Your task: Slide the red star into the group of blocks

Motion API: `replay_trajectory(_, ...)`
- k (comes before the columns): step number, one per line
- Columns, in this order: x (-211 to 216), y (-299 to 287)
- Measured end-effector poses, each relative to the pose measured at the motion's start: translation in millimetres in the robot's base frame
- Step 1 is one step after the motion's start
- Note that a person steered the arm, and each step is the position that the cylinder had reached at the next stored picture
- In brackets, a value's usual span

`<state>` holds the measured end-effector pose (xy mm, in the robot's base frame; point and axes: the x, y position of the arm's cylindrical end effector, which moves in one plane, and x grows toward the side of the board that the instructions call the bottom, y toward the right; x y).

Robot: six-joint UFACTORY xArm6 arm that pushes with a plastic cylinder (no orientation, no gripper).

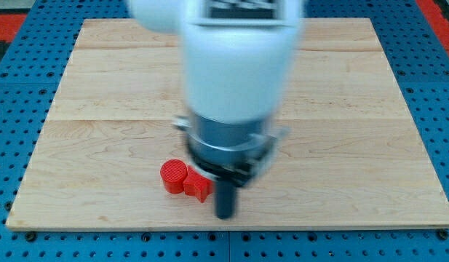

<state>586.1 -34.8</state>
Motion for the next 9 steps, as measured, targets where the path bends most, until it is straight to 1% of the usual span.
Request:
replay_trajectory(1, -81.9, -22.7)
replay_trajectory(2, -161.7, -29.9)
replay_trajectory(3, -85.3, 25.8)
replay_trajectory(4, -1.5, -31.3)
replay_trajectory(5, -33.4, -80.2)
replay_trajectory(6, -129.1, -63.1)
replay_trajectory(7, -157.7, -45.6)
replay_trajectory(8, -123.0, -28.8)
replay_trajectory(9, -182.8, -55.4)
